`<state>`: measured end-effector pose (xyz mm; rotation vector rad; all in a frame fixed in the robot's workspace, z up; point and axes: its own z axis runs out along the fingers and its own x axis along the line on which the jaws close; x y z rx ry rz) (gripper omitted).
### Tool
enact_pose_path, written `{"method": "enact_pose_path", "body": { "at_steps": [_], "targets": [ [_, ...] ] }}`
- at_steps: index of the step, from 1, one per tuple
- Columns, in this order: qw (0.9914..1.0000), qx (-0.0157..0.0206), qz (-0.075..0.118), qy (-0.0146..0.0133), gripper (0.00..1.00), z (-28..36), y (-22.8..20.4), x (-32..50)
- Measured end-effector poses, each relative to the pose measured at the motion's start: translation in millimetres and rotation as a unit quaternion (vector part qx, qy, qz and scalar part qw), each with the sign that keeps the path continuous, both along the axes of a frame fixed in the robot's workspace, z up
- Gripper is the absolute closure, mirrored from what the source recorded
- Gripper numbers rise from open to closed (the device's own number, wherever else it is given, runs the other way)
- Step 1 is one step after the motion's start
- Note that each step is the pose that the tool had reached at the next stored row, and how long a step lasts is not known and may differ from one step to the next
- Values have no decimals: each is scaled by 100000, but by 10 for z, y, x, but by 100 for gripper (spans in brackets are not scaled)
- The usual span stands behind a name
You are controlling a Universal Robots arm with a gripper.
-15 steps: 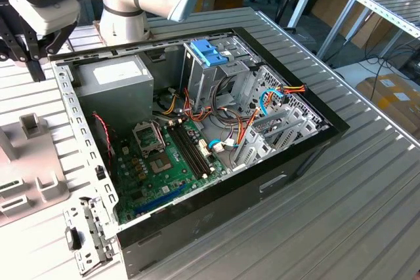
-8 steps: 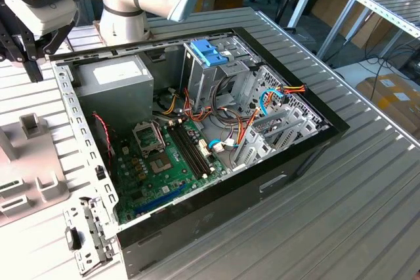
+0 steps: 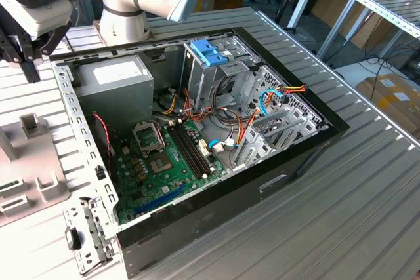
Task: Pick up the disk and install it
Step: 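Reach for the disk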
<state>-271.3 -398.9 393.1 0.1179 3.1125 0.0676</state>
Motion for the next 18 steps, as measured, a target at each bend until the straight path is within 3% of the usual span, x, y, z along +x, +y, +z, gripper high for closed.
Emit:
{"method": "enact_pose_path", "body": {
  "at_steps": [18],
  "targets": [
    [100000,1,1,1,89,-1,0,-91]
  ]
}}
